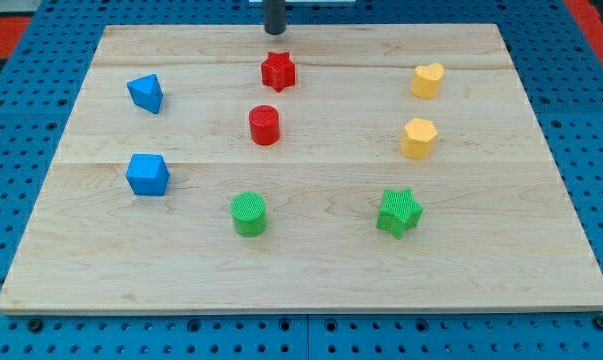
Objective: Move your arm towards top left
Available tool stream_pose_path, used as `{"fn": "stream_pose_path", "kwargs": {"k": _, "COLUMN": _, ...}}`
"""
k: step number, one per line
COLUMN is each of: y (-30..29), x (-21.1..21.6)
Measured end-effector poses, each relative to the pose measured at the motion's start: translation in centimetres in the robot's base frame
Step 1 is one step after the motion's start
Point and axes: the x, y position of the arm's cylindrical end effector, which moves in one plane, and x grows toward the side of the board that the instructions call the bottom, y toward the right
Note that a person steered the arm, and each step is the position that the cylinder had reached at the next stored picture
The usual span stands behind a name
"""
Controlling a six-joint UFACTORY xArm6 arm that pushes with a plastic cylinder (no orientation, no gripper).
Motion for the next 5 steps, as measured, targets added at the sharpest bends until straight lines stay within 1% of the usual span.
{"fn": "stream_pose_path", "kwargs": {"k": 2, "y": -6.1, "x": 0.0}}
{"fn": "stream_pose_path", "kwargs": {"k": 3, "y": -5.9, "x": 0.9}}
{"fn": "stream_pose_path", "kwargs": {"k": 4, "y": -3.2, "x": 1.5}}
{"fn": "stream_pose_path", "kwargs": {"k": 5, "y": 2.0, "x": 1.5}}
